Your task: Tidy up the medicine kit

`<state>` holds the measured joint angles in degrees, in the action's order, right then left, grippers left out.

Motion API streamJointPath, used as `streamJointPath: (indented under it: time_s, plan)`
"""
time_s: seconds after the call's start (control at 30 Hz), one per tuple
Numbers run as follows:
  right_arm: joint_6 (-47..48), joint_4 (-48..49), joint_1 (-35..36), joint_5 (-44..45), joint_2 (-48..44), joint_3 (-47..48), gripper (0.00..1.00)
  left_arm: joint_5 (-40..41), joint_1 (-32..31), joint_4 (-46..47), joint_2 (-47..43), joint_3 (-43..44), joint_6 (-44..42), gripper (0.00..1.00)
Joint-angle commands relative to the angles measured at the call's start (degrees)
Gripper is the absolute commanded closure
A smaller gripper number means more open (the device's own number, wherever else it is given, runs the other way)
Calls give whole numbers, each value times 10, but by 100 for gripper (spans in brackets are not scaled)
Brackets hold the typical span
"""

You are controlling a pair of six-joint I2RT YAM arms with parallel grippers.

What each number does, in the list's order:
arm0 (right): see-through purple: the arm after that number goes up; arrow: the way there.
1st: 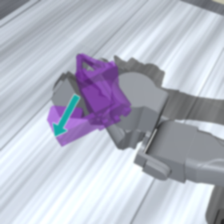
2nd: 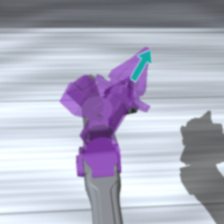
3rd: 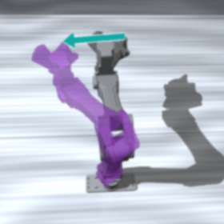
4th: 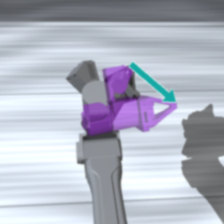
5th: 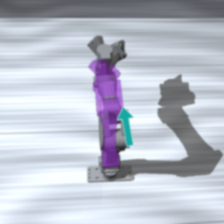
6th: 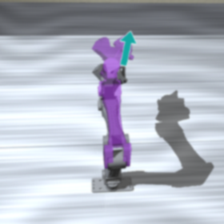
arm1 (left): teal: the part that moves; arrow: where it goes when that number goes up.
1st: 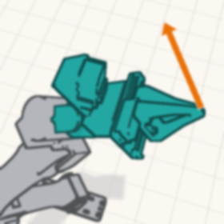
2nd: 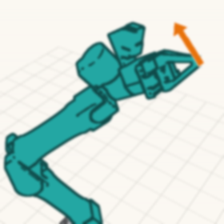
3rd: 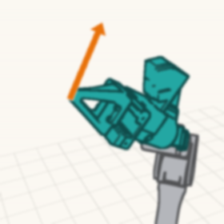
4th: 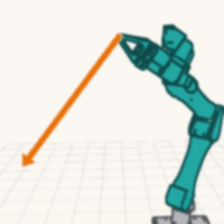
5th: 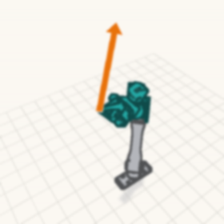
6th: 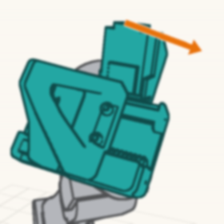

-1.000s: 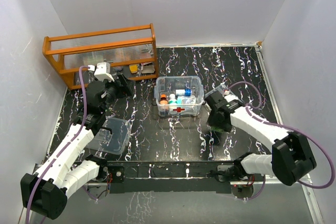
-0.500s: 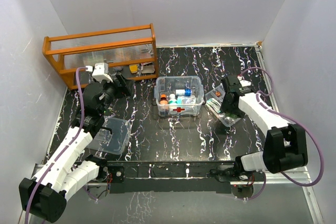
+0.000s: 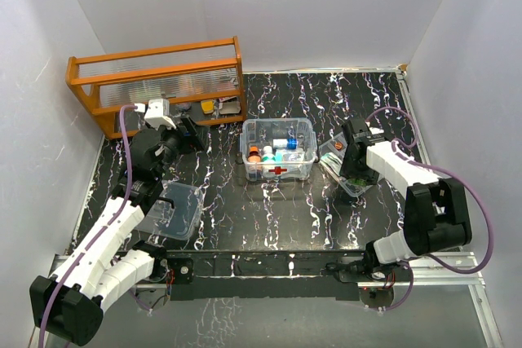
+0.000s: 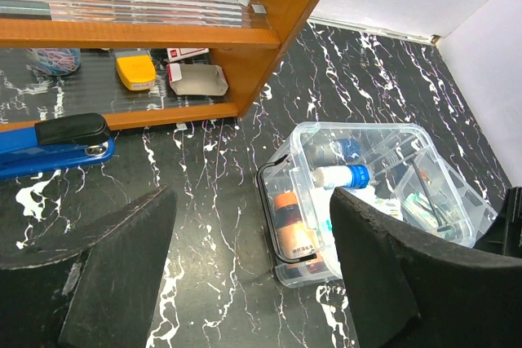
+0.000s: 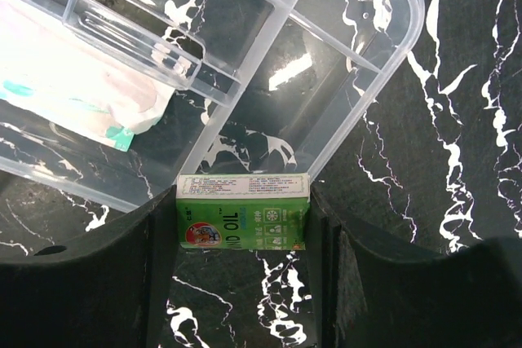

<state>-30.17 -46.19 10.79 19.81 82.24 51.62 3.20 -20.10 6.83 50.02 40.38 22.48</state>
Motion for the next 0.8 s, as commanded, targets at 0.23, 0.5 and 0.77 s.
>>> streamJointPath:
  time_s: [0.23, 0.5, 0.77]
  plan:
    - [16, 38, -6, 14, 19, 8, 33, 5, -3, 8, -6, 3, -8, 26]
    - [-5, 20, -6, 28, -24, 12, 29, 4, -3, 8, -5, 3, -8, 26]
    - [-52, 27, -6, 39, -90, -19, 32, 3, -3, 9, -4, 2, -7, 26]
